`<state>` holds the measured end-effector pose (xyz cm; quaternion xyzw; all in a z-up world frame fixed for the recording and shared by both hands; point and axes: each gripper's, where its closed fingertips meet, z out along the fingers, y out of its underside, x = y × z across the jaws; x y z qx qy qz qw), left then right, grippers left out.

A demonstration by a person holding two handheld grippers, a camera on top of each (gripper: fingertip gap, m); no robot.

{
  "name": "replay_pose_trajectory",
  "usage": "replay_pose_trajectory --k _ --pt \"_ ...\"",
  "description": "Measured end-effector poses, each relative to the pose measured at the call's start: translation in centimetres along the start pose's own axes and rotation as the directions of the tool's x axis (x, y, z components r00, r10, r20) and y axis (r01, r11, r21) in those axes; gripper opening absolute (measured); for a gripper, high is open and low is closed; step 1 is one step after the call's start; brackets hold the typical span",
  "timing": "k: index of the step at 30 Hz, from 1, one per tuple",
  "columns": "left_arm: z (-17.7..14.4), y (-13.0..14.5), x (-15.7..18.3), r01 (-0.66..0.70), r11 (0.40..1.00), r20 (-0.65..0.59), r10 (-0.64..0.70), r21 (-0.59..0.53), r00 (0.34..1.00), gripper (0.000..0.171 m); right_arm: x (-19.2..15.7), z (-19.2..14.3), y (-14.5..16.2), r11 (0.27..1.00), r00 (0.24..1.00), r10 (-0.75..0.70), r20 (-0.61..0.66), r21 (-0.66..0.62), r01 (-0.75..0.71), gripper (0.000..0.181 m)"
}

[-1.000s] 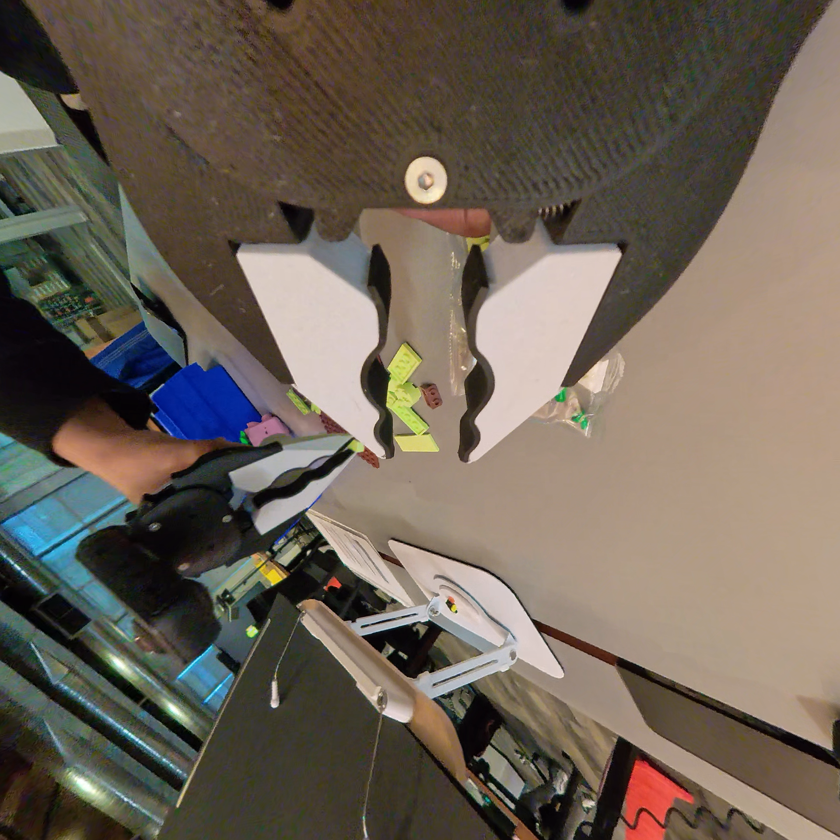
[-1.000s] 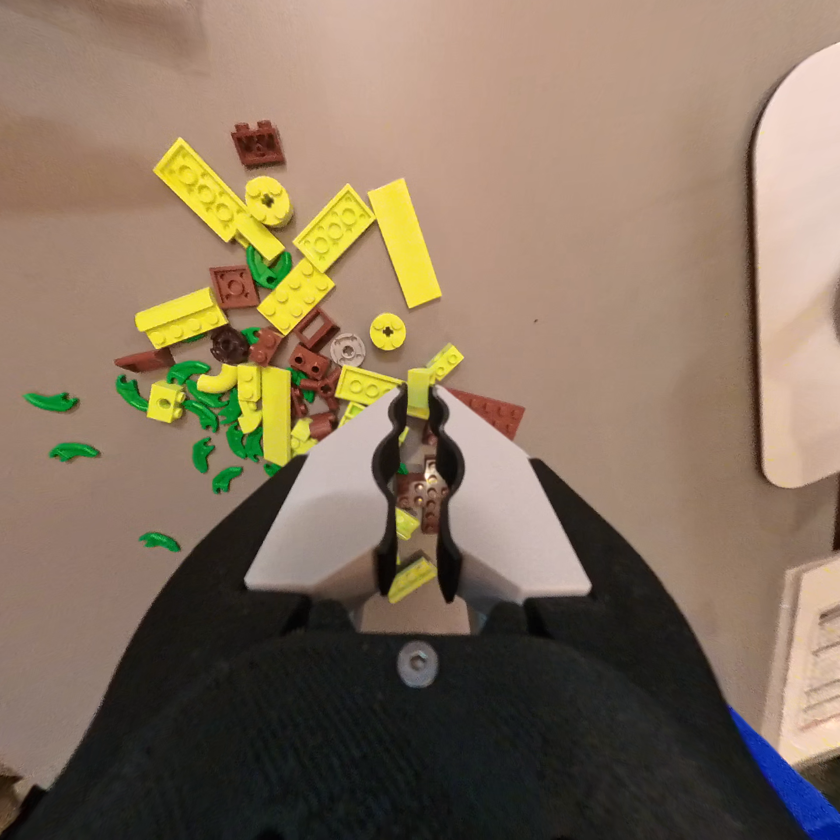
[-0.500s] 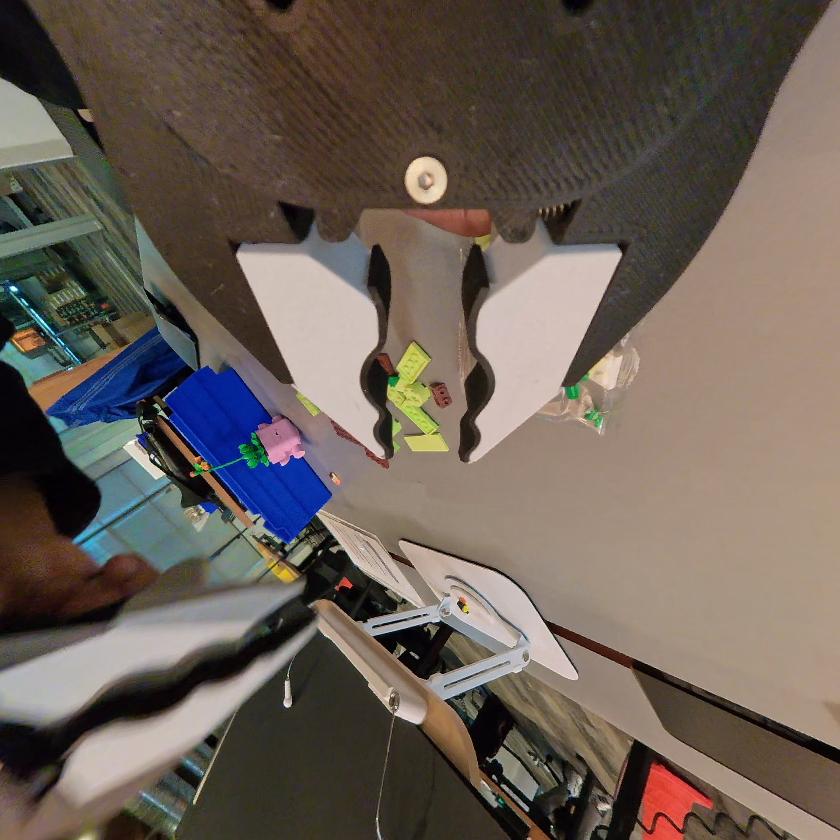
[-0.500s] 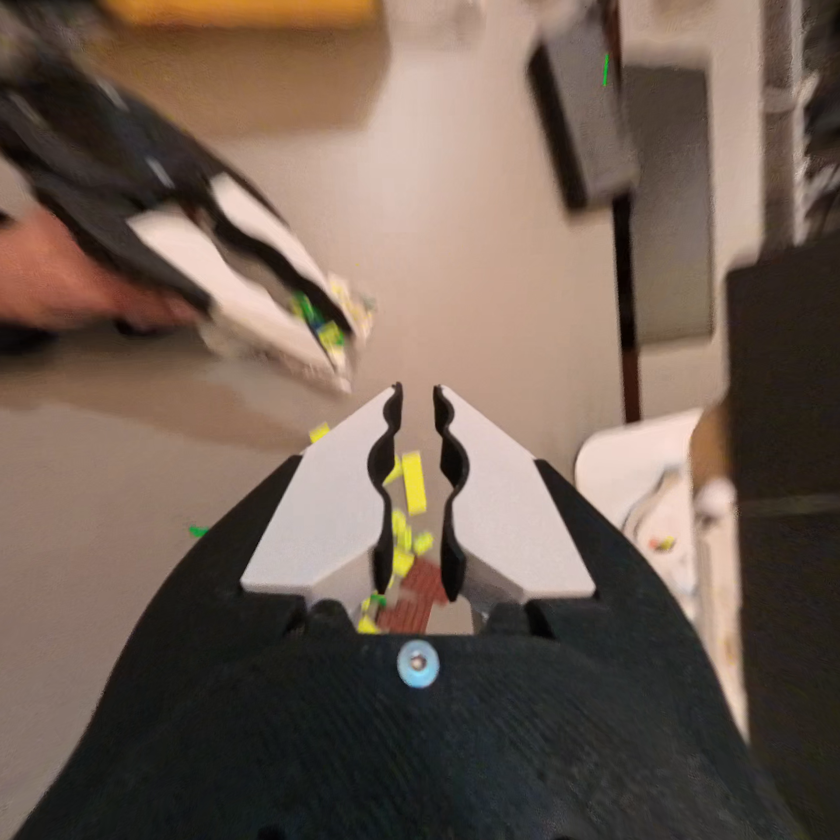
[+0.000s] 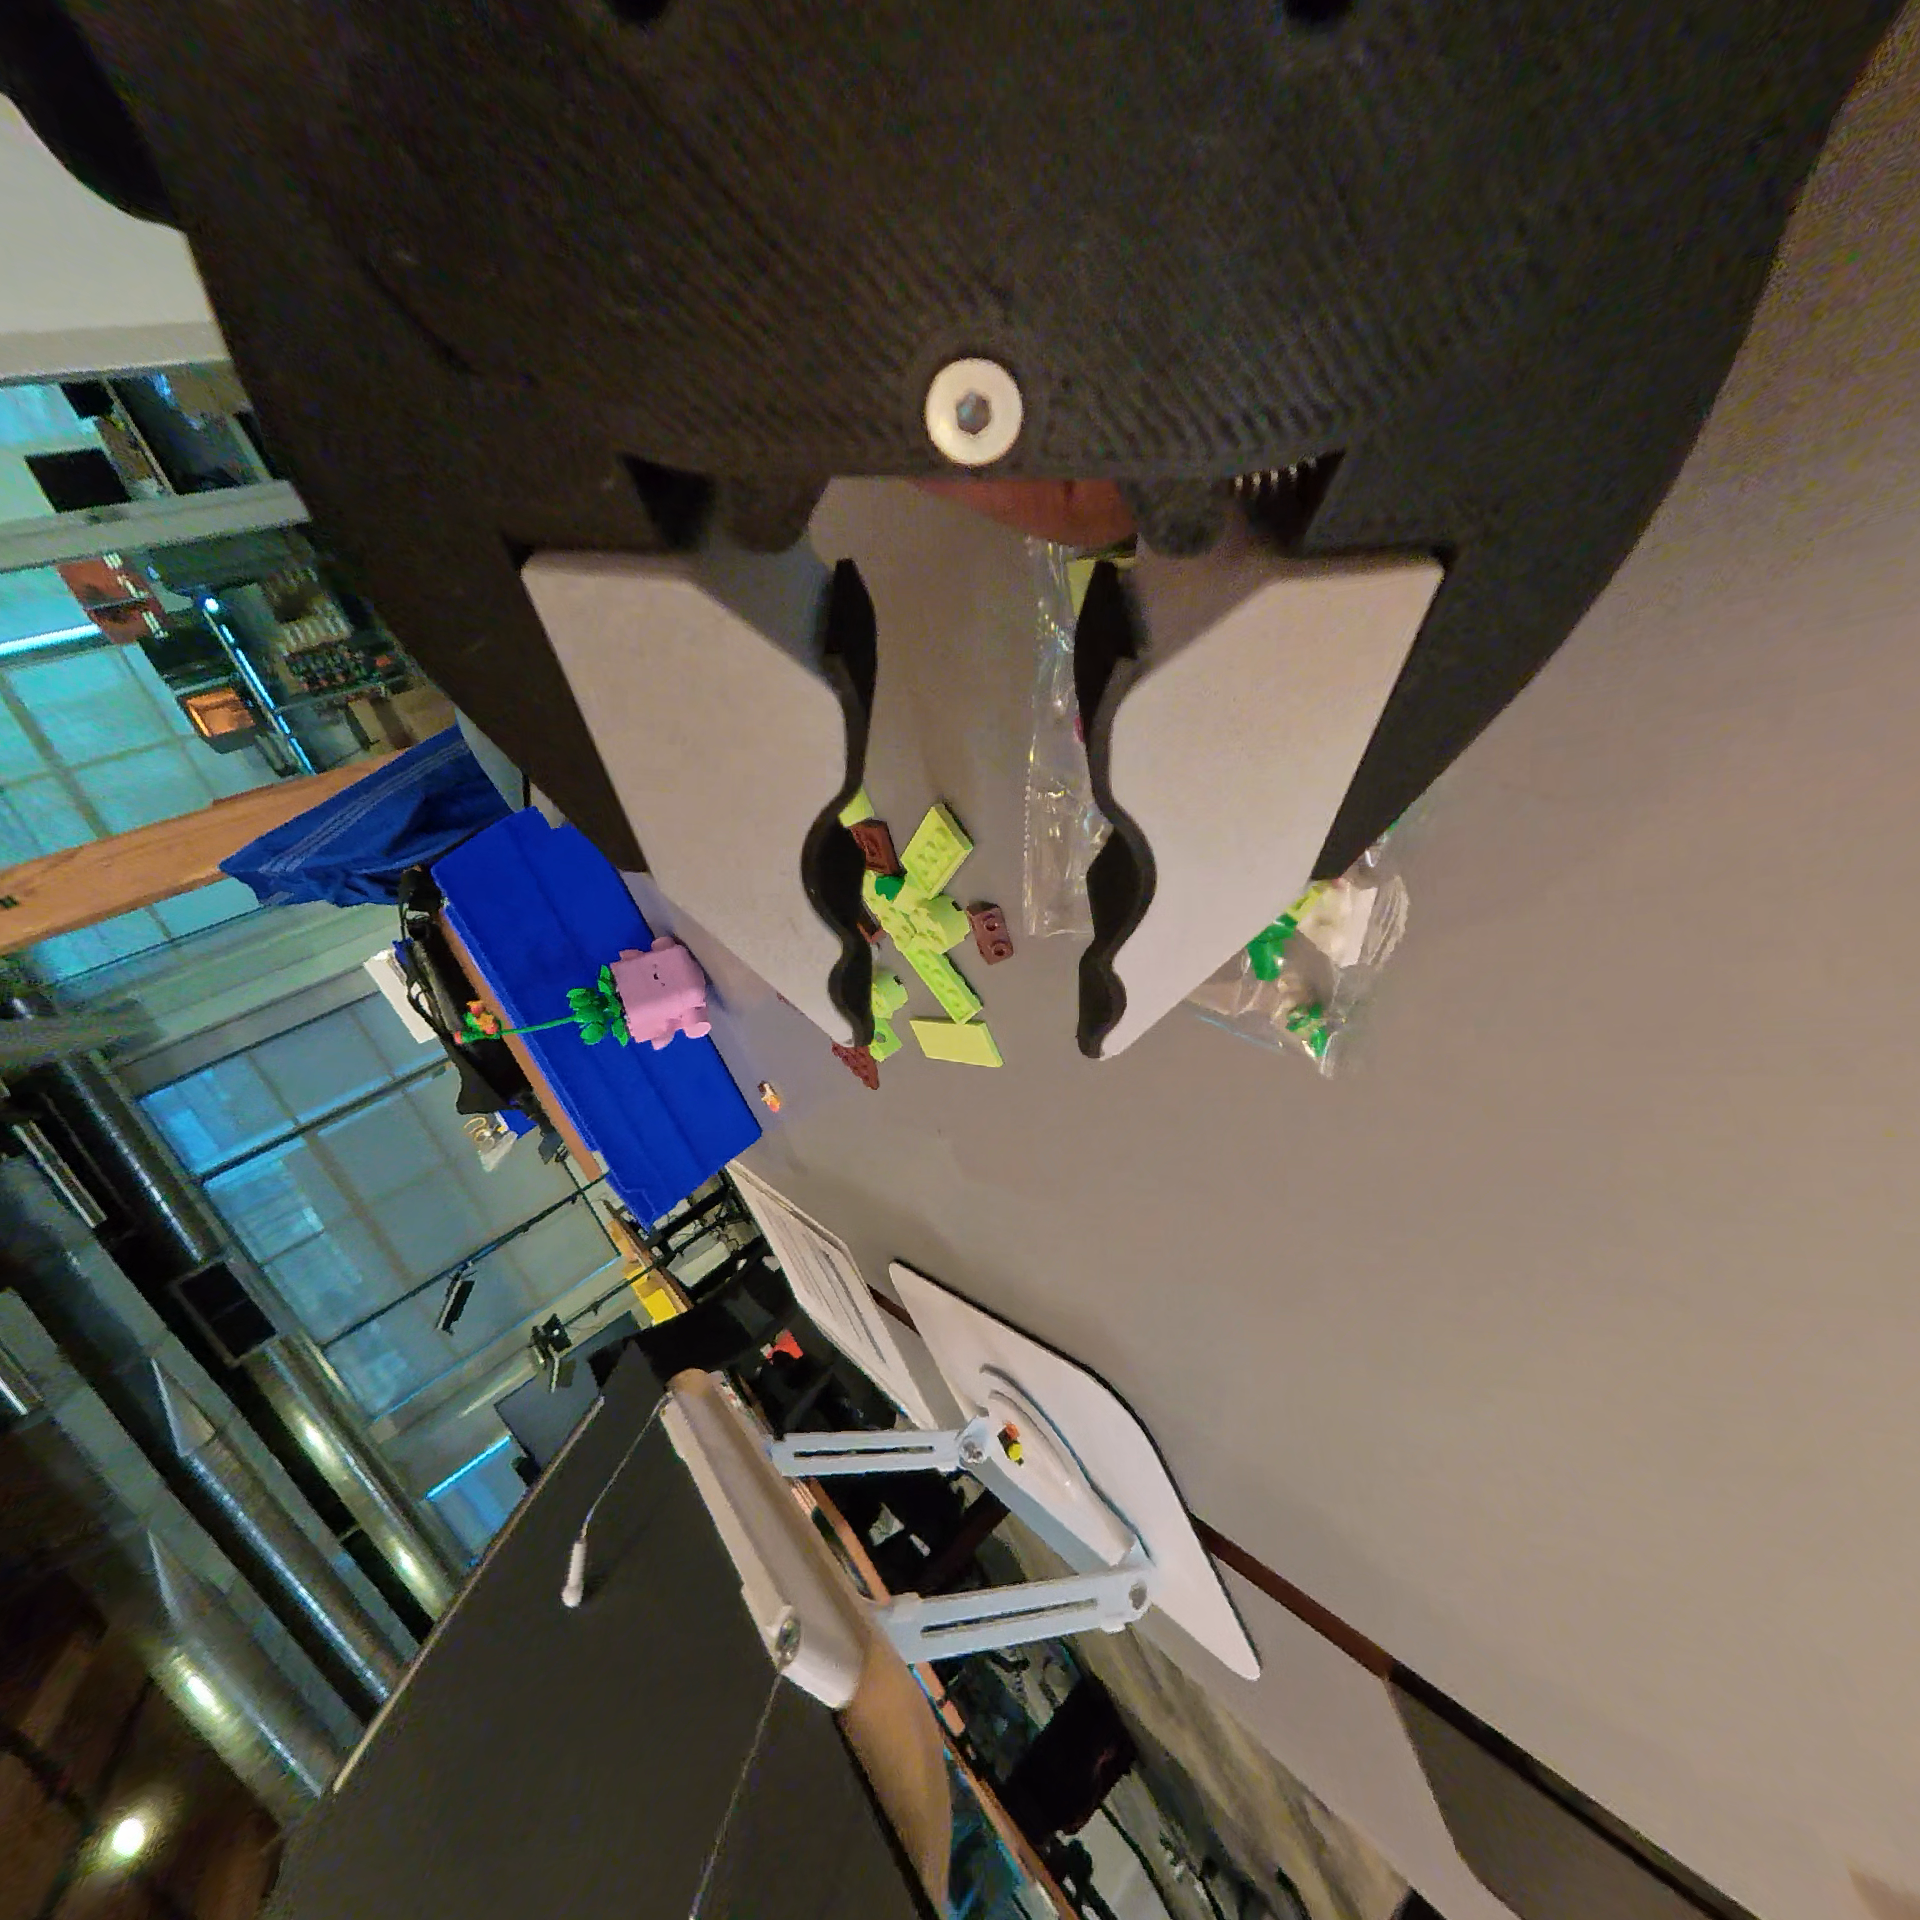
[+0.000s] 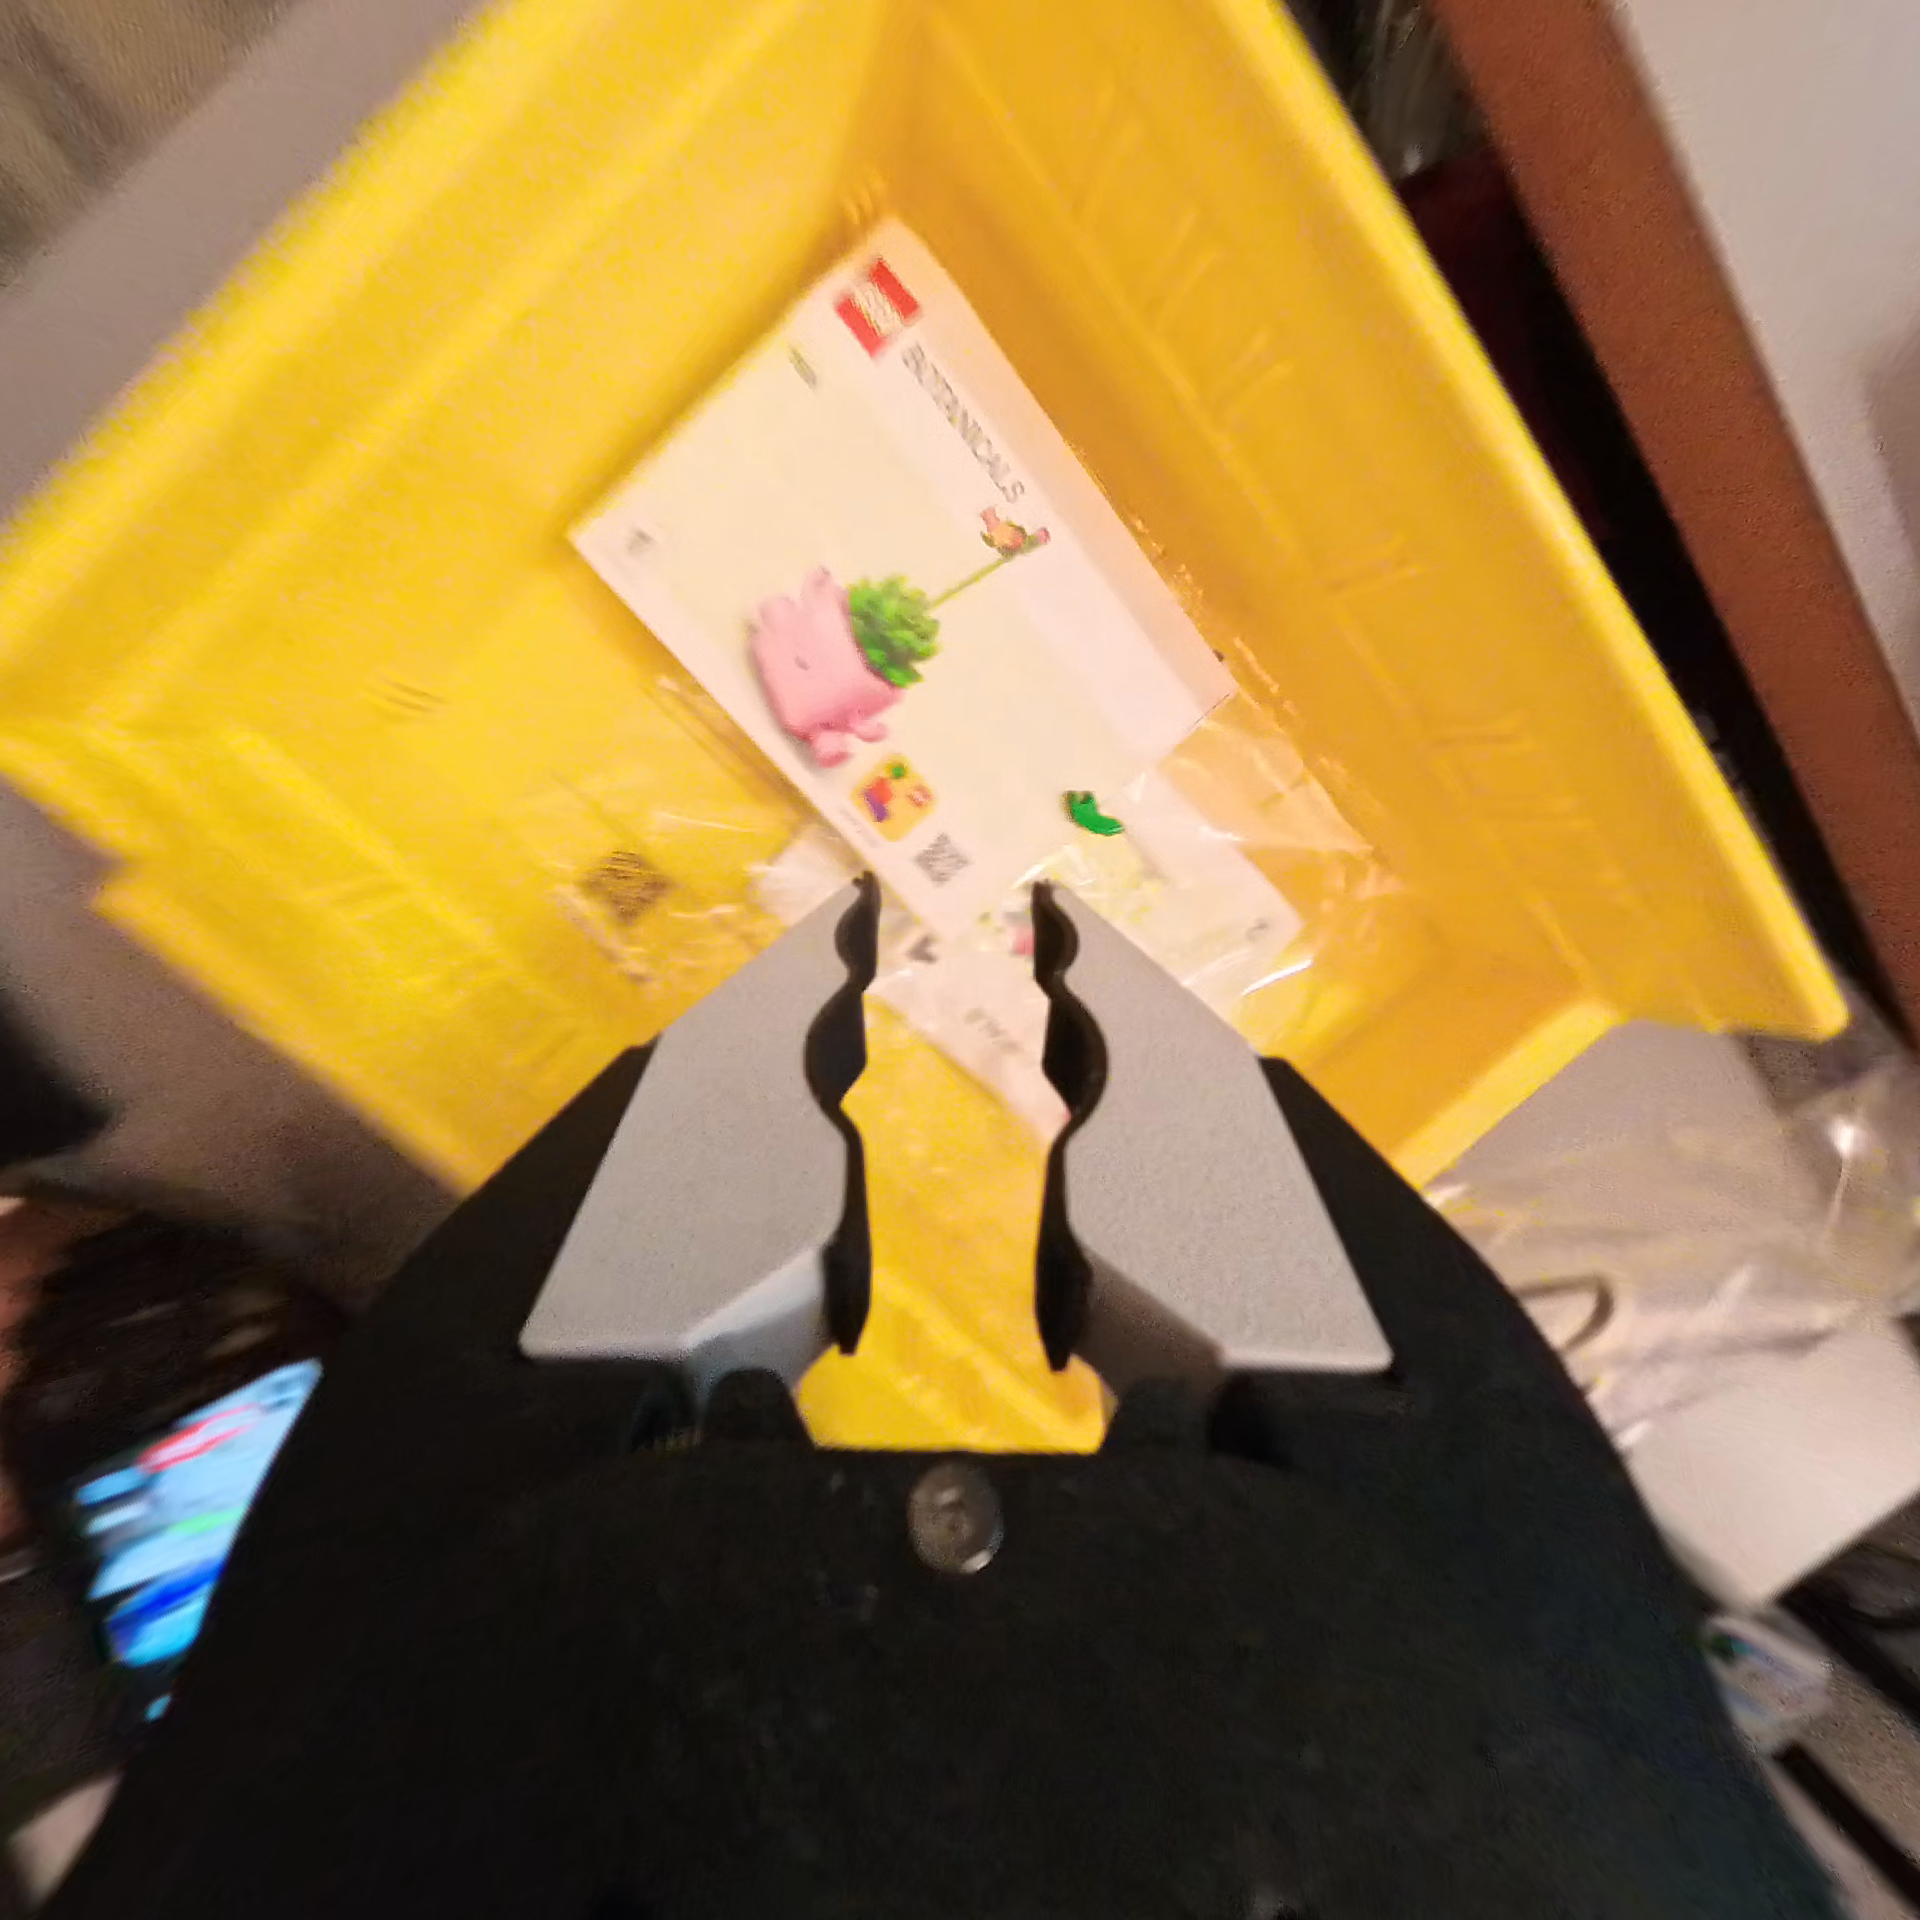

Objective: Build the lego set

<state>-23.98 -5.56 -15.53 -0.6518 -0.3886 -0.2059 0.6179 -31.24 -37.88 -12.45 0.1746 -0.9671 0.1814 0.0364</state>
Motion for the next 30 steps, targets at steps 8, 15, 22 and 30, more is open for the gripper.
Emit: replay_pose_trajectory --k 8,15,22,30 --pt "-0.1 -0.2 0.1 0.073 0.997 -0.039 -0.073 0.006 0.997 0.038 2.9 7.1 1.5 0.987 0.988 -0.037 0.148 -0.147 0.059 0.027" --pt "-0.1 -0.1 0.3 0.119 0.993 -0.073 -0.118 -0.001 0.990 0.038 2.9 7.3 1.4 0.987 0.989 -0.055 0.137 -0.139 0.074 0.002" --pt "-0.1 -0.2 0.2 0.122 0.993 -0.076 -0.121 0.008 0.990 0.039 1.1 -0.1 0.0 0.999 0.999 0.045 0.009 0.019 -0.045 0.002" --pt "-0.2 -0.4 0.1 0.098 0.995 -0.065 -0.096 0.024 0.993 0.038 -4.3 -11.2 6.3 0.919 0.903 0.354 -0.242 0.272 -0.287 0.003"
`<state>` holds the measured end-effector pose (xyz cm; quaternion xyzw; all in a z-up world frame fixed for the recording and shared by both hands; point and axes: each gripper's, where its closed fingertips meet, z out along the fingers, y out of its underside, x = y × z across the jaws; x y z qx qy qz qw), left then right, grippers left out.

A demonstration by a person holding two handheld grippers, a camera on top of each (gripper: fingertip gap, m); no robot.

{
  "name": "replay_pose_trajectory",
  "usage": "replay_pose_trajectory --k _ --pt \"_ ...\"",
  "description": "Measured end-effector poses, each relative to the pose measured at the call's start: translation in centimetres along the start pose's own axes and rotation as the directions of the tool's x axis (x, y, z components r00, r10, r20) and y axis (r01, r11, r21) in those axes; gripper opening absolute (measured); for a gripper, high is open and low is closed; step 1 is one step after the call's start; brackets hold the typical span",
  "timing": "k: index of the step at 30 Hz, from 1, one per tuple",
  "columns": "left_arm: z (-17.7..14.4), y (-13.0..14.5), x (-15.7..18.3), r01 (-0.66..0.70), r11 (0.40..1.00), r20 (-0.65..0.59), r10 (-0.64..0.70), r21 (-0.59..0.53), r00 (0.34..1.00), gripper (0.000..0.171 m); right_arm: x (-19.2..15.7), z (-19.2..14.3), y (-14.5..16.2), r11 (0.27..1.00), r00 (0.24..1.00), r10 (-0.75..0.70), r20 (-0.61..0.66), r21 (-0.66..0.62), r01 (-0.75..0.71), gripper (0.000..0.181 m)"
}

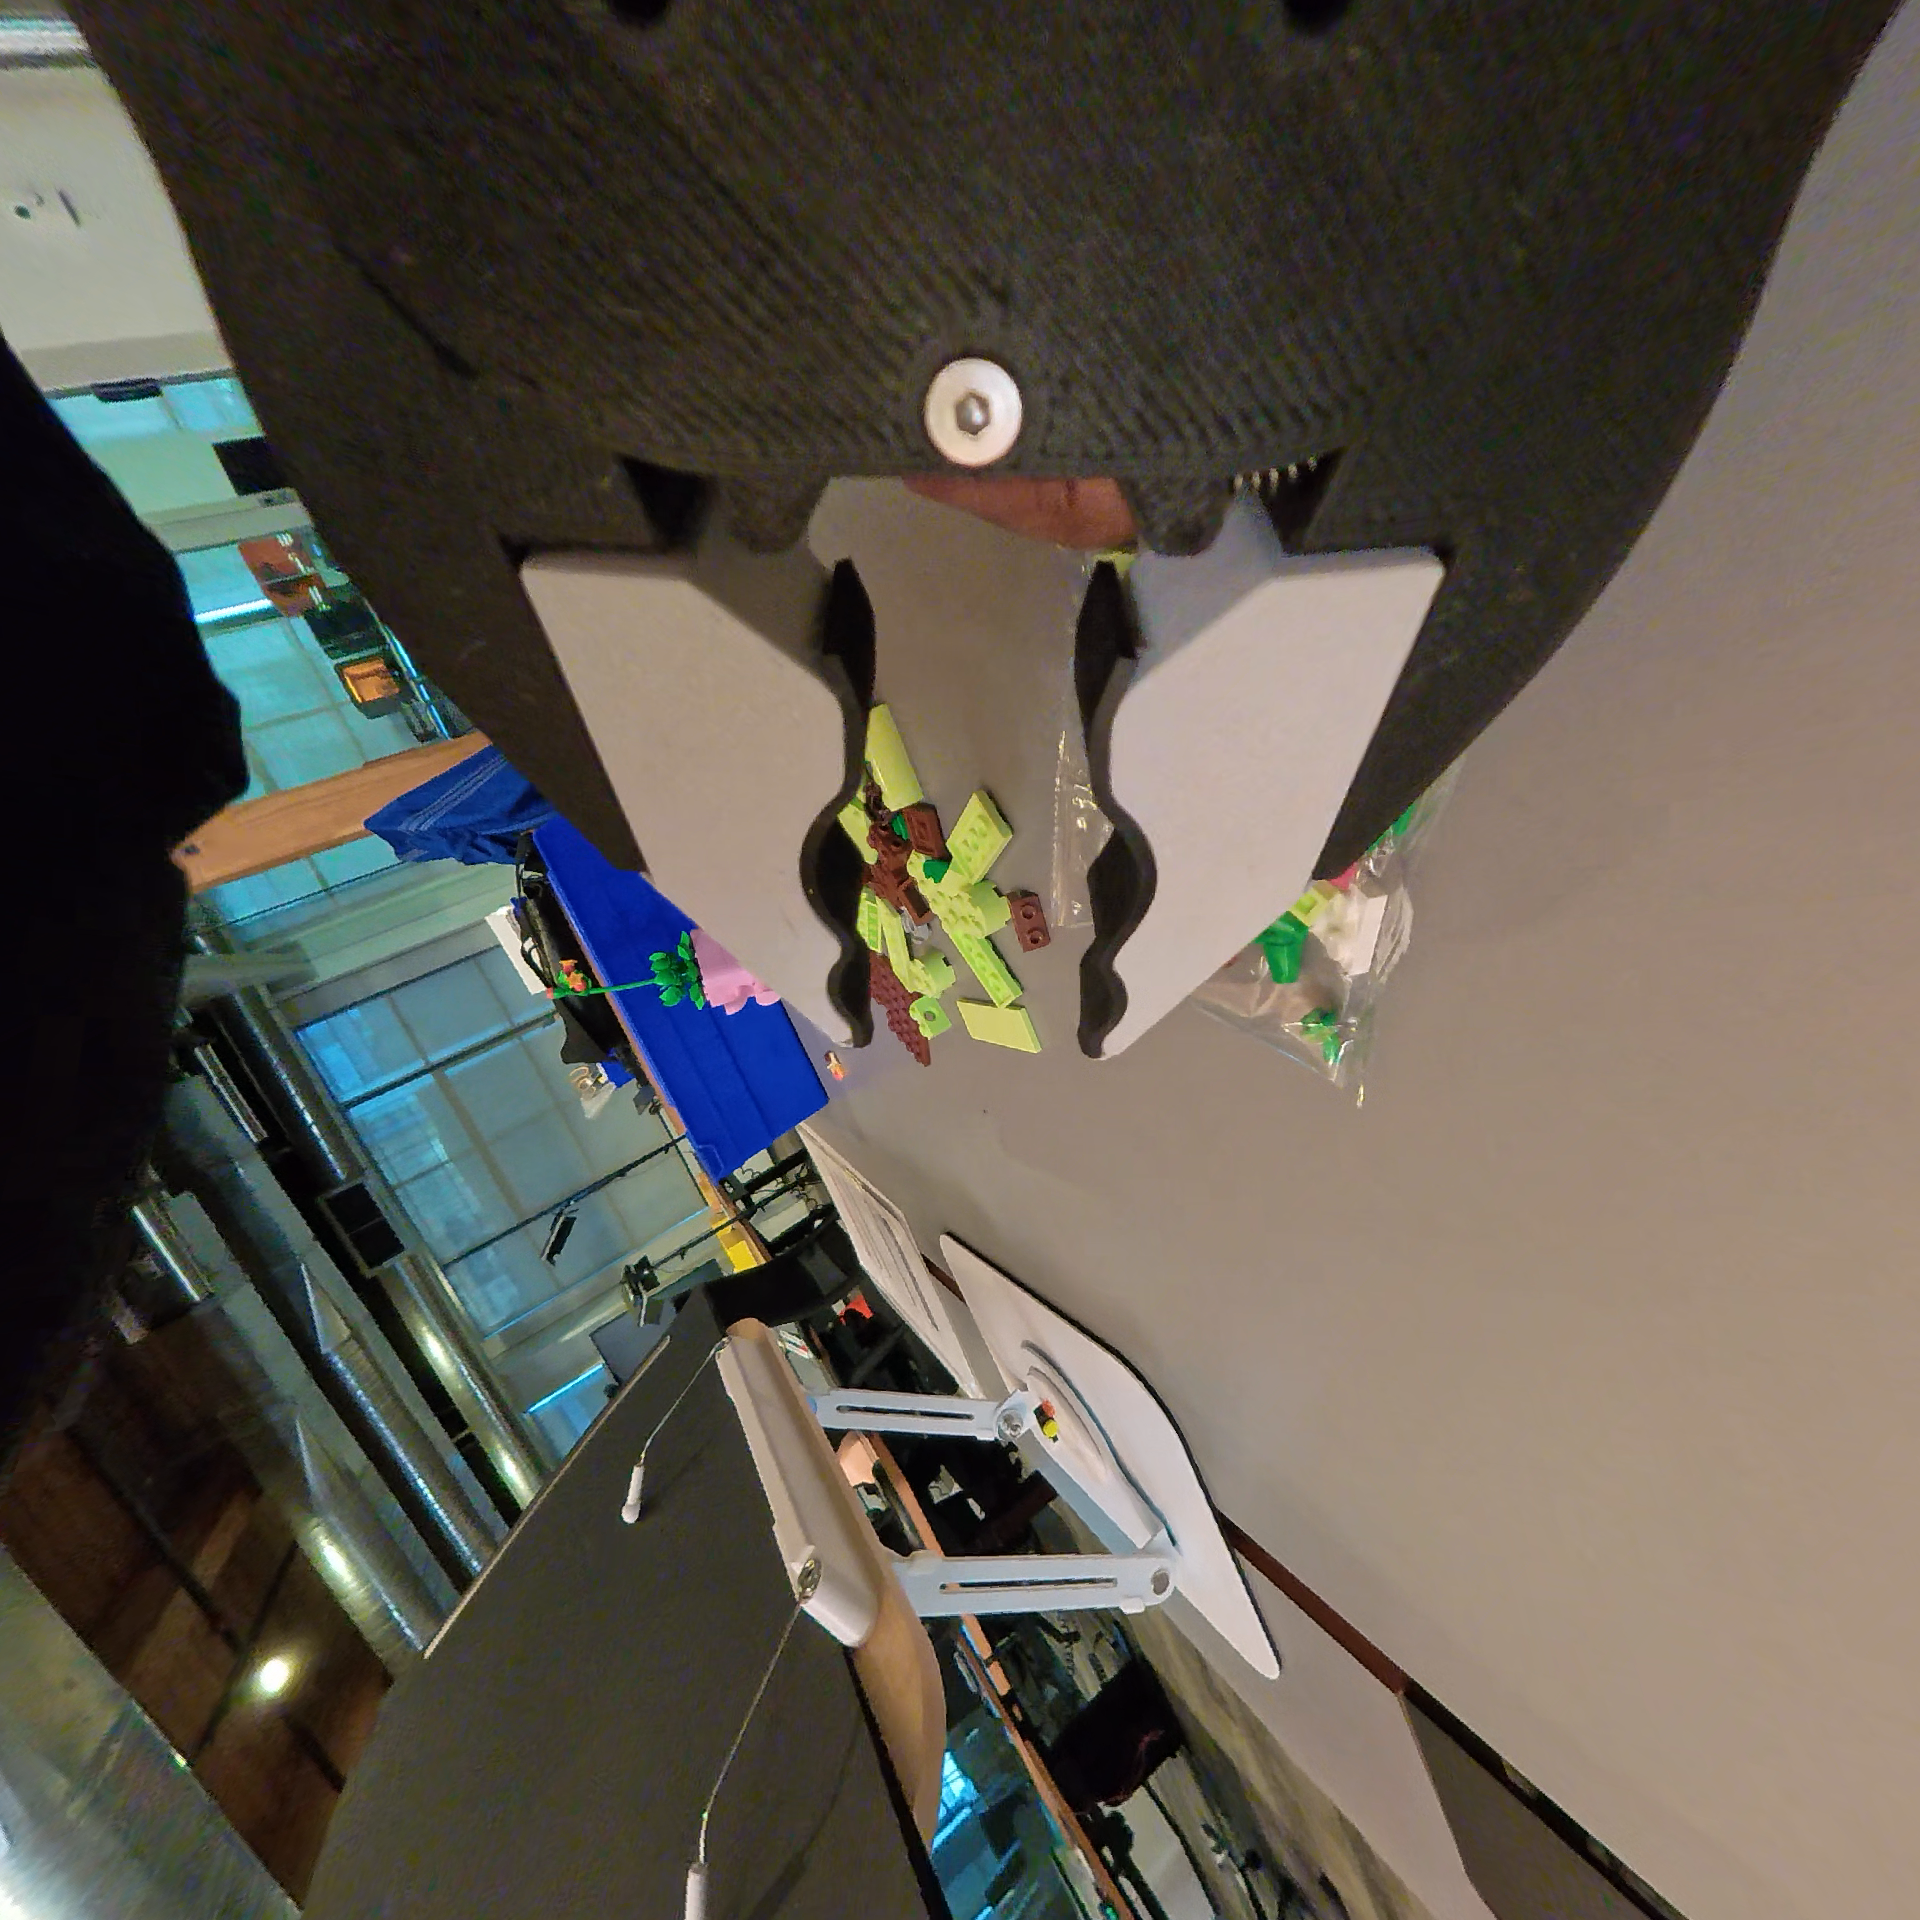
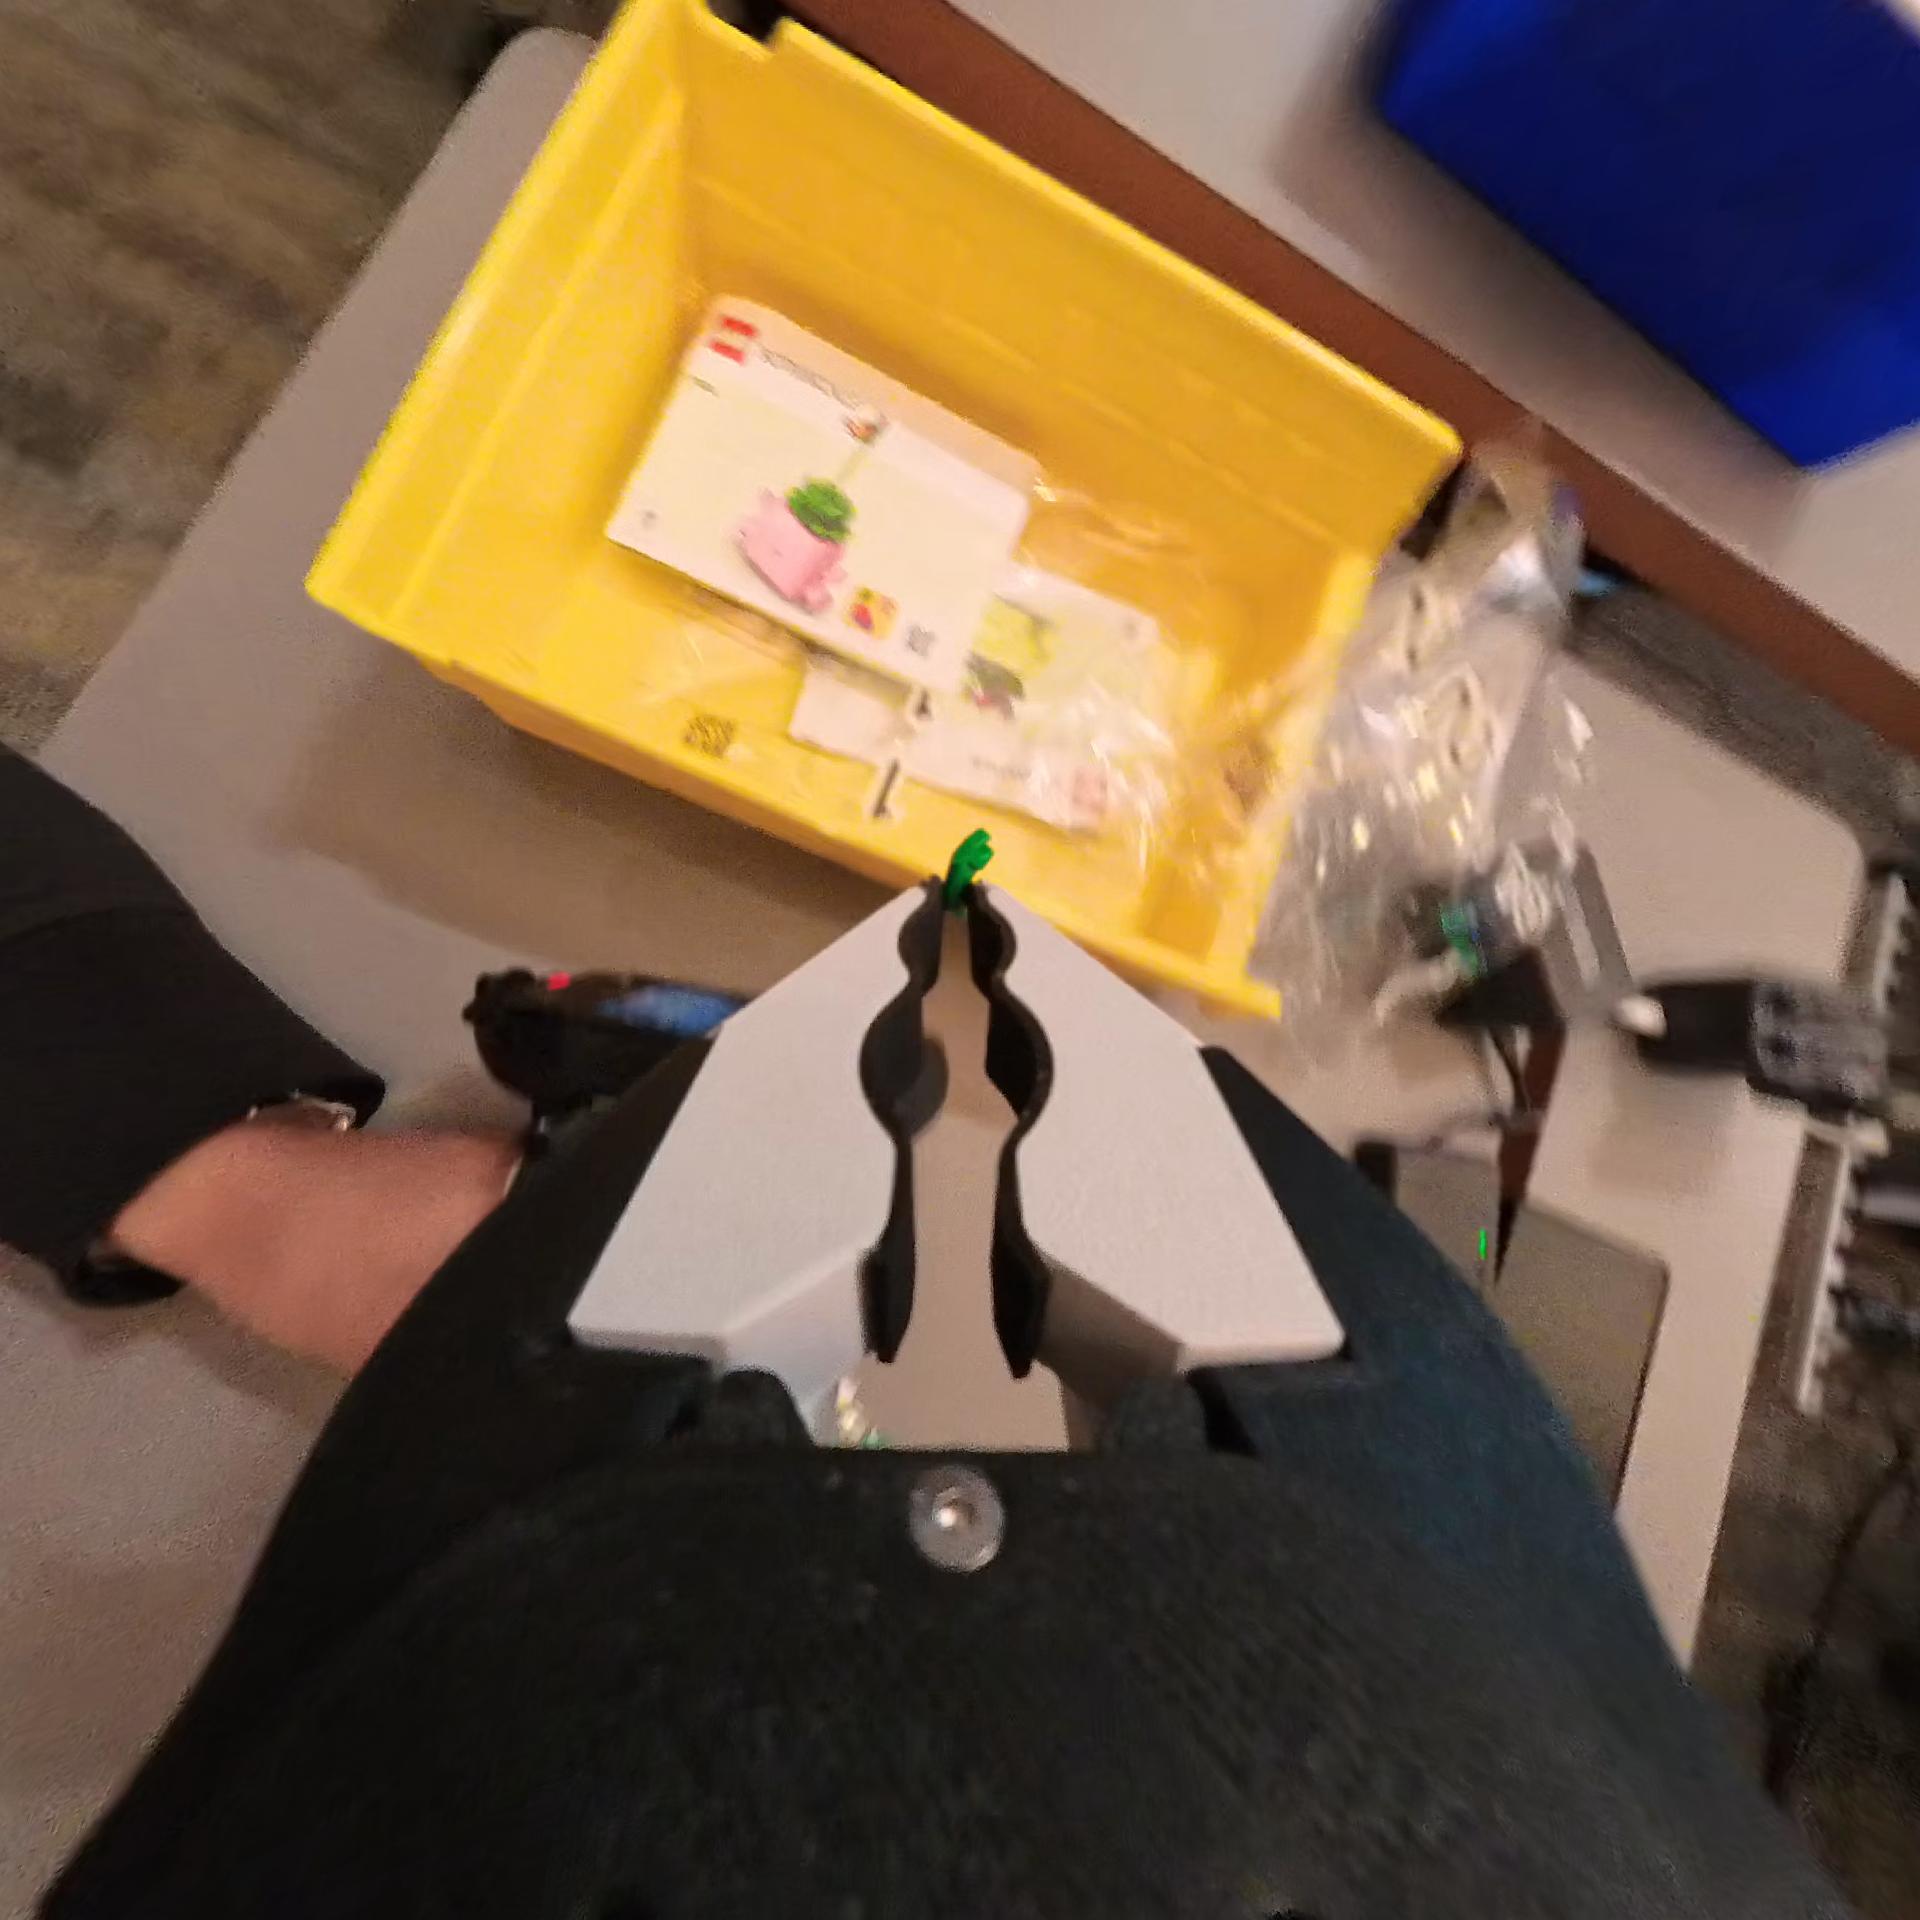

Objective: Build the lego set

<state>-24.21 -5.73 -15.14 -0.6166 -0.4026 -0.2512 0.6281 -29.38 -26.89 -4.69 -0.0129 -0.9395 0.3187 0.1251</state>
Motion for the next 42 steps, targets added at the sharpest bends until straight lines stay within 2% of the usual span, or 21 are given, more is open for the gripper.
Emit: replay_pose_trajectory --k 4,8,11,15,18,23,30,33,35,37,40,42 --pt "0.0 0.0 0.0 -0.020 1.000 0.011 0.019 0.005 1.000 0.038 -0.1 -5.4 6.7 0.981 0.958 0.194 -0.209 0.043 -0.189 0.003" --pt "0.0 0.1 -0.1 -0.036 0.999 0.022 0.036 0.003 0.999 0.038 -2.0 -10.5 13.2 0.914 0.855 0.406 -0.322 0.119 -0.389 0.002" --pt "0.1 0.1 -0.1 -0.045 0.999 0.025 0.045 0.000 0.999 0.037 -4.9 -12.3 19.7 0.822 0.760 0.546 -0.353 0.047 -0.568 0.003" --pt "0.1 0.2 -0.1 -0.047 0.999 0.026 0.047 -0.001 0.999 0.037 -10.8 -12.1 27.9 0.651 0.639 0.693 -0.333 -0.093 -0.754 0.002" --pt "0.1 0.2 -0.1 -0.046 0.999 0.024 0.046 0.000 0.999 0.037 -13.5 -11.7 30.9 0.576 0.578 0.744 -0.334 -0.116 -0.809 0.003" --pt "0.0 0.2 0.0 -0.047 0.999 0.023 0.047 -0.001 0.999 0.037 -14.4 -11.8 33.0 0.544 0.558 0.739 -0.378 -0.153 -0.825 0.002" --pt "0.0 0.2 0.0 -0.041 0.999 0.017 0.041 -0.001 0.999 0.036 -12.9 -12.6 33.1 0.538 0.557 0.712 -0.427 -0.178 -0.824 0.019" --pt "0.1 0.2 0.0 -0.041 0.999 0.016 0.041 -0.004 0.999 0.037 -10.4 -12.8 30.8 0.604 0.593 0.686 -0.422 -0.126 -0.787 0.018" --pt "0.1 0.3 0.0 -0.041 0.999 0.016 0.041 -0.007 0.999 0.036 -7.5 -12.9 27.6 0.676 0.639 0.655 -0.404 -0.063 -0.734 0.017" --pt "0.1 0.2 0.0 -0.040 0.999 0.016 0.040 -0.005 0.999 0.036 -4.2 -12.6 22.8 0.764 0.709 0.601 -0.368 0.005 -0.645 0.015" --pt "0.1 0.3 0.0 -0.035 0.999 0.015 0.035 -0.011 0.999 0.036 0.0 -11.0 13.1 0.879 0.836 0.475 -0.274 0.104 -0.465 0.015" --pt "0.2 0.4 -0.1 -0.033 0.999 0.016 0.033 -0.021 0.999 0.036 1.5 -8.6 6.8 0.923 0.905 0.382 -0.189 0.122 -0.364 0.017"
